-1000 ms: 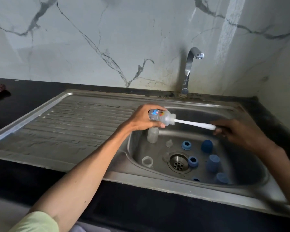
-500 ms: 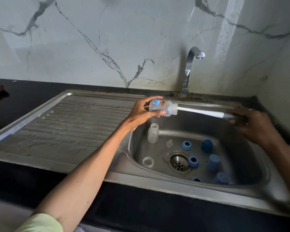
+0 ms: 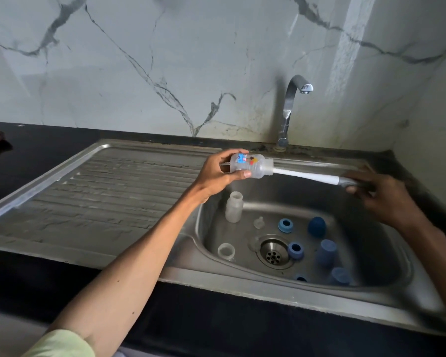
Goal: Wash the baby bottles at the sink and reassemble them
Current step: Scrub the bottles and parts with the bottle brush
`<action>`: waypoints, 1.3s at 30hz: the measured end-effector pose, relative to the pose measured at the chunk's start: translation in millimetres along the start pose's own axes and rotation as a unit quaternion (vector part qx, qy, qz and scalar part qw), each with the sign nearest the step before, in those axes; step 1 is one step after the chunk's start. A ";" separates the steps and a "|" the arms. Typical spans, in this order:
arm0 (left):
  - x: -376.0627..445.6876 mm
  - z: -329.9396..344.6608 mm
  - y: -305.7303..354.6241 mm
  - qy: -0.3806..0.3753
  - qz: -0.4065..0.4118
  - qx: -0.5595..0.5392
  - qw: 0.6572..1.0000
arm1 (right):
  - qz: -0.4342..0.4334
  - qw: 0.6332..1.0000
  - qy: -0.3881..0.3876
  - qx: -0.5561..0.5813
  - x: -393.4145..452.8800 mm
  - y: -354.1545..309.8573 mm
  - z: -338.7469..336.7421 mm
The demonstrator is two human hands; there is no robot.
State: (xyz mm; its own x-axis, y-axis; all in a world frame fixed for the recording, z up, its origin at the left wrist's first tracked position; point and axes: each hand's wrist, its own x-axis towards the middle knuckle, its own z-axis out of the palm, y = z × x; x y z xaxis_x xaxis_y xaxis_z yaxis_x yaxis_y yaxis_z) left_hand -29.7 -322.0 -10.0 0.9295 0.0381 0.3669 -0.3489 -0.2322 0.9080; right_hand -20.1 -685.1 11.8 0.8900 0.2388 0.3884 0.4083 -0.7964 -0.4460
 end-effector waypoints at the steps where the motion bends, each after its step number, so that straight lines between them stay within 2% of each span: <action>1: 1.1 -0.5 1.0 0.005 0.002 -0.009 1.000 | 0.014 1.000 -0.002 0.015 0.1 1.9 -2.8; 8: -1.8 6.9 -0.3 -0.012 0.015 0.010 1.000 | 0.041 0.998 -0.044 -0.003 1.3 7.7 11.1; 11: -1.2 3.6 -1.6 -0.023 0.022 0.021 0.999 | 0.042 0.998 -0.026 -0.046 5.4 7.4 9.9; 14: -3.1 3.9 -4.5 -0.032 0.007 0.017 0.999 | -0.005 0.998 0.002 -0.066 5.8 7.2 2.9; 16: -4.1 3.9 -7.4 -0.040 -0.009 0.006 0.999 | -0.027 0.999 0.003 -0.038 4.0 8.9 -3.4; 18: -4.1 6.0 -9.1 -0.045 -0.016 -0.005 0.999 | 0.003 1.000 -0.013 -0.003 1.8 8.5 -5.2; 21: -4.6 11.3 -6.9 -0.031 -0.009 -0.011 0.999 | 0.083 0.995 -0.020 -0.045 1.5 2.0 9.9; 23: -4.5 8.7 -5.1 -0.014 -0.002 -0.014 1.000 | 0.099 0.993 -0.033 -0.062 3.1 -2.5 19.1; 27: -3.5 2.2 -0.1 -0.020 0.026 0.009 0.999 | 0.077 0.995 -0.014 -0.057 4.2 -6.5 12.1; 31: -4.3 3.2 -2.6 -0.036 0.020 0.009 0.999 | 0.025 0.997 -0.023 -0.075 -0.9 -17.0 -2.5; 35: -5.8 0.1 -8.0 -0.066 -0.026 -0.019 0.997 | 0.011 0.998 -0.042 -0.043 -4.1 -20.3 -11.6; 39: -2.6 1.3 -9.7 -0.064 -0.044 -0.078 0.994 | 0.042 0.998 -0.046 0.019 -6.4 -27.9 -13.2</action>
State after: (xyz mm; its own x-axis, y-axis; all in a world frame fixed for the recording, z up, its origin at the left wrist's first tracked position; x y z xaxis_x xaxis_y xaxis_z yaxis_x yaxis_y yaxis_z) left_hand -28.5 -321.1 -20.0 0.9615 -0.0737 0.2649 -0.2704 -0.0797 0.9594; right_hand -39.9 -671.8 32.4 0.9354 0.2232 0.2741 0.3375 -0.7945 -0.5049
